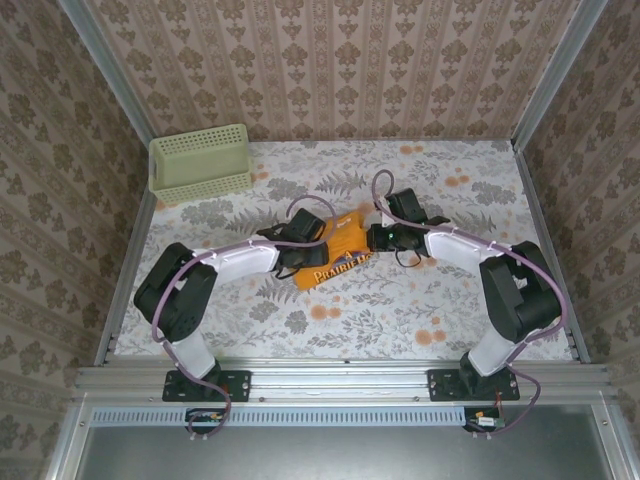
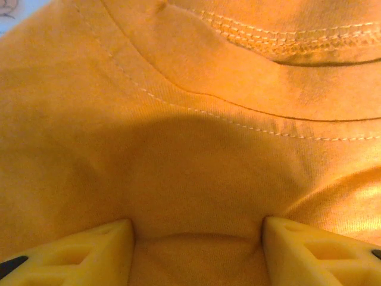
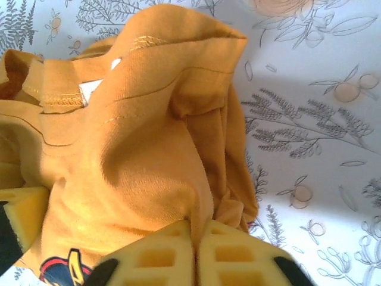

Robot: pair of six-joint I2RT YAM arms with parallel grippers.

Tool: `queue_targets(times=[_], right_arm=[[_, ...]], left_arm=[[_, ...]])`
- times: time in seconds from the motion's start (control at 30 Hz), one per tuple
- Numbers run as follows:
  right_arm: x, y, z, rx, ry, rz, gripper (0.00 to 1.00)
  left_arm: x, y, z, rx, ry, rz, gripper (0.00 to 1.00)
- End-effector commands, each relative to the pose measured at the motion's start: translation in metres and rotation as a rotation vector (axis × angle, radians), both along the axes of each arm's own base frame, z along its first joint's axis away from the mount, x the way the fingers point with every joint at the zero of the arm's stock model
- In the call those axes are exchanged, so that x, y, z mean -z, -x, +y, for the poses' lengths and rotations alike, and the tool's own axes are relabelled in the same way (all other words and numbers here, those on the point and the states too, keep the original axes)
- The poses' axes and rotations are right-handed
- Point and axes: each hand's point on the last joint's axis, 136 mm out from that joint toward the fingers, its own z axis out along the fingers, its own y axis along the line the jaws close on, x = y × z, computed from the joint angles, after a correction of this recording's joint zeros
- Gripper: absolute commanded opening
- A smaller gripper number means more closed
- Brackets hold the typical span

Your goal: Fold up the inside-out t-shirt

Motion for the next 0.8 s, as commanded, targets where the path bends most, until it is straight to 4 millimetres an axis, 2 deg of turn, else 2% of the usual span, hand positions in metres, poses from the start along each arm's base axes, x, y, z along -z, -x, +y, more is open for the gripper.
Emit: queue_targets(times=[0.0,0.13,0.2,0.3,0.33,0.4,0.5,0.57,0.67,0.73,0.77], right_arm=[[-0.004,0.0,-0.022,0.05,0.133,0.031,0.0],[-0.009,0.011,-0.037,0.07,0.21,0.083,0.0],[-0.01,0.019,-0.036,0.056,0.199,0.107,0.04],[-0.01,0.028,-0.034,0.059,0.156,0.134,0.15],[-0.011,0.031,-0.036,0.067,0.15,0.146,0.21],[-0.013,0.035,-0.043,0.089,0.179,0.153,0.43],[-0.027,0.033,-0.047,0.1,0.22,0.094,0.57],[-0.039,0.032,-0.039,0.086,0.229,0.042,0.59],[-0.057,0.03,-0.015,0.056,0.246,-0.04,0.6],[-0.056,0.023,-0.004,0.068,0.236,-0.073,0.6],[-0.047,0.019,-0.002,0.086,0.226,-0.05,0.6]], left_arm=[[0.014,0.004,0.01,0.041,-0.052,0.01,0.59],[0.018,0.005,0.014,0.053,-0.077,0.004,0.6],[0.02,0.005,0.015,0.059,-0.086,0.002,0.6],[0.021,0.004,0.014,0.067,-0.085,-0.002,0.6],[0.02,0.004,0.013,0.071,-0.08,-0.002,0.61],[0.017,0.004,0.009,0.086,-0.065,-0.004,0.61],[0.0,0.006,-0.001,0.125,-0.016,-0.015,0.62],[-0.018,0.012,-0.017,0.199,0.043,0.012,0.6],[-0.045,0.02,-0.016,0.193,0.052,-0.003,0.62],[-0.048,0.02,-0.011,0.165,0.105,-0.012,0.64],[-0.046,0.019,-0.008,0.146,0.138,-0.007,0.65]])
